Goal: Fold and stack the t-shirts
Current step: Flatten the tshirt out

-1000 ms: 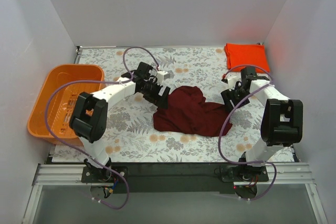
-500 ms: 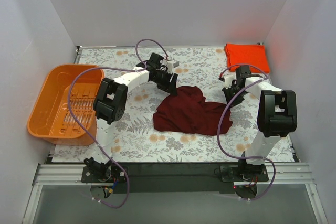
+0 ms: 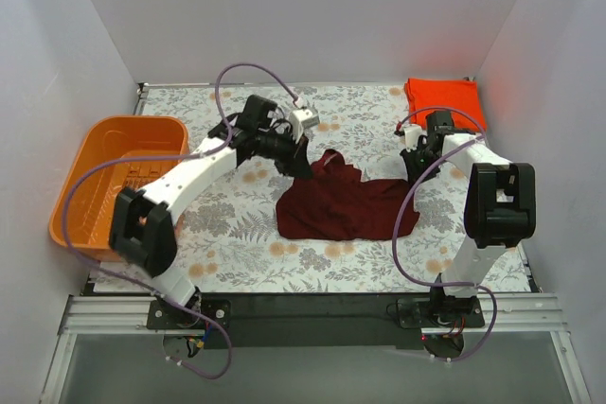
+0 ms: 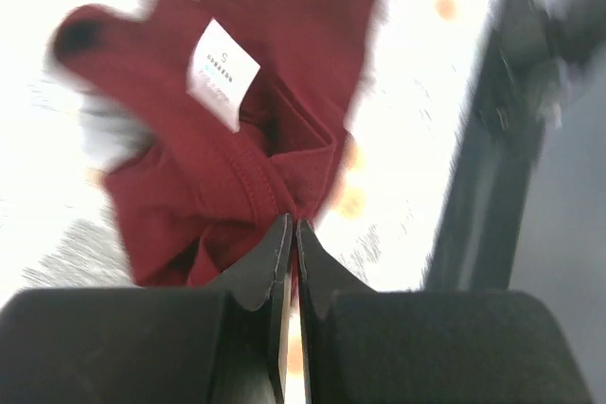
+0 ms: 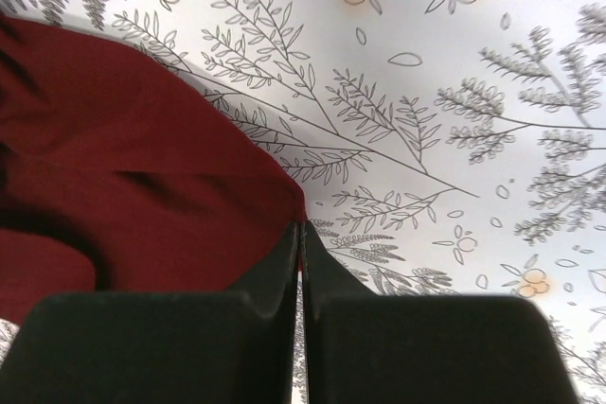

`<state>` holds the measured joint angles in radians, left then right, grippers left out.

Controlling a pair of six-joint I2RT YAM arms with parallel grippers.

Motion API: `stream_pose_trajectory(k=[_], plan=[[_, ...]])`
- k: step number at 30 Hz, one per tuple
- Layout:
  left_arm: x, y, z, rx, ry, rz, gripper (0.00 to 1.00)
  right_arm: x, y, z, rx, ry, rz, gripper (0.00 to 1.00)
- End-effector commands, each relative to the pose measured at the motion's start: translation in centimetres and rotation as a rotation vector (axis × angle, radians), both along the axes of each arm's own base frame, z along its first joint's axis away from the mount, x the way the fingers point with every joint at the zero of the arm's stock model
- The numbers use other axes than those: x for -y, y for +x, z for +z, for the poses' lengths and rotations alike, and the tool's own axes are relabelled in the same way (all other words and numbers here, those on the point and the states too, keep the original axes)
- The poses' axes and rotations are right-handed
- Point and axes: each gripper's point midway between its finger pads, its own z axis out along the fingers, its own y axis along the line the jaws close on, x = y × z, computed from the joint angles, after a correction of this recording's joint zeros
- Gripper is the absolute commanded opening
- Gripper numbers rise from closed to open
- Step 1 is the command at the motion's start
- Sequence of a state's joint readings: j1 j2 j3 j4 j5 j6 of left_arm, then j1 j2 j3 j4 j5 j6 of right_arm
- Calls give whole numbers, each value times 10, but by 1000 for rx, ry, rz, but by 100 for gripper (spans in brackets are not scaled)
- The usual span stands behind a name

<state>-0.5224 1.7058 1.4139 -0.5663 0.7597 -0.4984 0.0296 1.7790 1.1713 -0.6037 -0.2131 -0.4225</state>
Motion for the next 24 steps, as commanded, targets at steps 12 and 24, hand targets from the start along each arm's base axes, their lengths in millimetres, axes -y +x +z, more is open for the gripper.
stream_pose_trajectory(k=[12, 24], plan=[[-131, -225, -109, 526, 338, -760, 4, -6, -10, 61, 184, 22, 137, 1], [-40, -142, -55, 300, 253, -242, 43, -10, -15, 58, 152, 45, 152, 1]])
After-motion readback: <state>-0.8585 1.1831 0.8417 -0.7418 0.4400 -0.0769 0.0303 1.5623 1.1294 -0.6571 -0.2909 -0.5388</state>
